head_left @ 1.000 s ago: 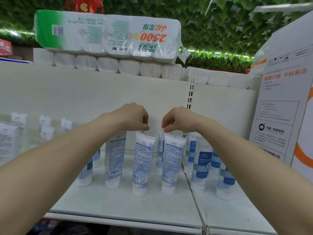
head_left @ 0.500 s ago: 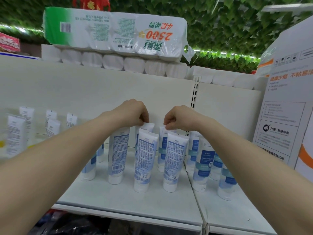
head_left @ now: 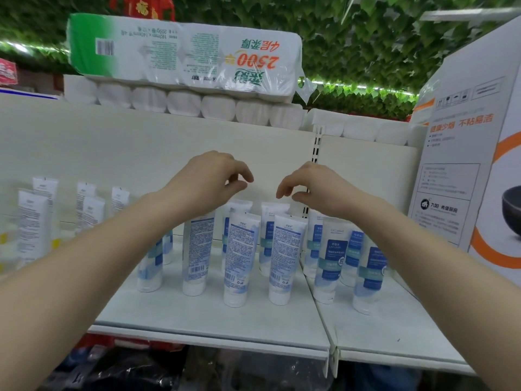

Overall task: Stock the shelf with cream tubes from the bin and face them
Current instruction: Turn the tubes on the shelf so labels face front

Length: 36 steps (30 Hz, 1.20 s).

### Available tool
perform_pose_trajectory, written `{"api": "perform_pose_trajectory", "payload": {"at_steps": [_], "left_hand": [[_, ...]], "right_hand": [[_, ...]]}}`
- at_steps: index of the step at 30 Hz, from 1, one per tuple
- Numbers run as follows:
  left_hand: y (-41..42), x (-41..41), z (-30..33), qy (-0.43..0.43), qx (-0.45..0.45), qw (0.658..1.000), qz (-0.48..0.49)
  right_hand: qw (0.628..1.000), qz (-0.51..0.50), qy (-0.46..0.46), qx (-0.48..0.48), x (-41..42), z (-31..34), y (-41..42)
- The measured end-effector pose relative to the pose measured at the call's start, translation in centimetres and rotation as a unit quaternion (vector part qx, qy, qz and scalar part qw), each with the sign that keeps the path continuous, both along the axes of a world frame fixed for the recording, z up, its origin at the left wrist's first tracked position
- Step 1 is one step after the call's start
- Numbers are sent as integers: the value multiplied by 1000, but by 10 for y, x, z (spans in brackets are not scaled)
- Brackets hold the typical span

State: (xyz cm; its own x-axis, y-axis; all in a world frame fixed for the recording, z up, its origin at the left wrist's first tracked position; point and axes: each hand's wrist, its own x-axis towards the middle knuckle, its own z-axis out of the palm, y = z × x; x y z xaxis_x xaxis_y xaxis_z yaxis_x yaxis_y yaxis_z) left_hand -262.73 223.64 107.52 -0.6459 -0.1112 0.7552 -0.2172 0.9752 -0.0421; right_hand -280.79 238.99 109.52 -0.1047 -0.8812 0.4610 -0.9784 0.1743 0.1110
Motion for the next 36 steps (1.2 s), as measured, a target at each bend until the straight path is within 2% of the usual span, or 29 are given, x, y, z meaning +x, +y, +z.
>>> {"api": "perform_pose_trajectory", "payload": {"at_steps": [5,9,13,24,31,36], "left_hand": [[27,15,-21,-40,-22,999,-6],[33,11,-30,-96,-42,994,33],[34,9,-34,-101,-43,993,53],[48,2,-38,-86,-9,993,77],[40,-2,-38,-86,71,990,83],[40,-2,-35,-96,65,988,106]], "right_hand": [[998,4,-4,58,15,-4,27],[999,15,27,45,23,-6,29],[997,31,49,56,27,-7,28],[998,0,-49,26,25,-18,25],[998,-15,-51,21,27,-22,24],[999,-24,-32,23,28,-24,20]]}}
